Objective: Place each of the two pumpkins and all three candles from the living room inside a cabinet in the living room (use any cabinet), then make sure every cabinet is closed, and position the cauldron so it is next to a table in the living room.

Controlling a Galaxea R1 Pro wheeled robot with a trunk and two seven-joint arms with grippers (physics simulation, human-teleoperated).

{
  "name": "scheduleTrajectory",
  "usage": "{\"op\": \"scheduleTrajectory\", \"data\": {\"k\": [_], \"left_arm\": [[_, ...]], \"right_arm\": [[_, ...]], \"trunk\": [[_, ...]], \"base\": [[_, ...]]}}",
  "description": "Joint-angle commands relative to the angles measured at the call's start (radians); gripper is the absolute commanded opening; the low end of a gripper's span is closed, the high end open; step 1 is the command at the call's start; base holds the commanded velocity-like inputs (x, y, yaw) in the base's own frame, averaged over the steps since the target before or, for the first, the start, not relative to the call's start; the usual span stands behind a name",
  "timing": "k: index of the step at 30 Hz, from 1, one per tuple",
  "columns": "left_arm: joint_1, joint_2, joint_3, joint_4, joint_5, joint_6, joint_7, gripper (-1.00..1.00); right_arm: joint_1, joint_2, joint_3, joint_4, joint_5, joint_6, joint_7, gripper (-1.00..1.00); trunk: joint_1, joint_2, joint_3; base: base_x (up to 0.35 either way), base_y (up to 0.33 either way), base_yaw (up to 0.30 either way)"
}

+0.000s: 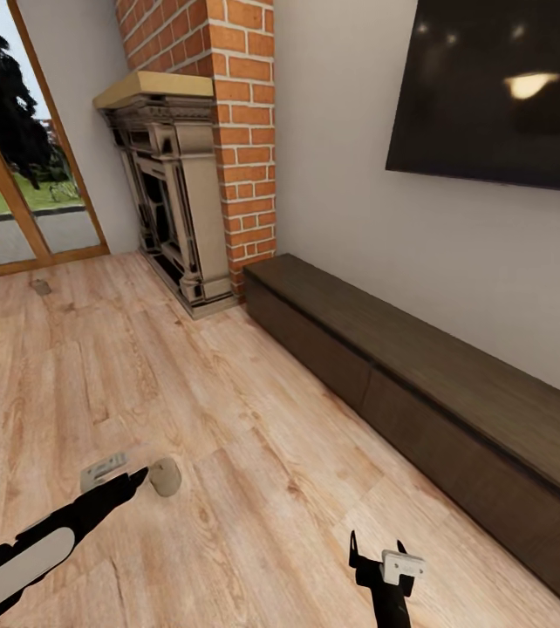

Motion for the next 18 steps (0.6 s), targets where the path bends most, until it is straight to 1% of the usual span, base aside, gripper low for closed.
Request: {"op": "scheduleTrajectory", "data": {"k": [1, 4, 13, 18], "left_arm": [[-0.002, 0.001, -0.005, 0.0, 0.009, -0.009, 0.004, 1.0], [-0.002, 0.001, -0.005, 0.017, 0.01, -0.009, 0.004, 1.0], [-0.002, 0.001, -0.006, 0.027, 0.01, -0.009, 0.004, 1.0], [-0.002, 0.0, -0.007, 0.039, 0.01, -0.009, 0.005, 1.0]], "right_arm": [[-0.001, 0.0, -0.005, 0.0, 0.002, -0.002, 0.0, 1.0], [-0.001, -0.004, -0.006, -0.002, 0.001, -0.001, -0.001, 1.0], [-0.001, -0.004, -0.006, -0.003, -0.001, -0.002, -0.001, 1.0], [0.0, -0.001, -0.009, -0.002, -0.003, 0.005, -0.005, 1.0]], "trunk": [[0.0, 0.0, -0.001], [0.0, 0.0, -0.001], [0.0, 0.0, -0.001], [0.0, 0.0, 0.002]], "base": [[0.0, 0.0, 0.009], [0.0, 0.0, 0.003], [0.0, 0.0, 0.0], [0.0, 0.0, 0.225]]}}
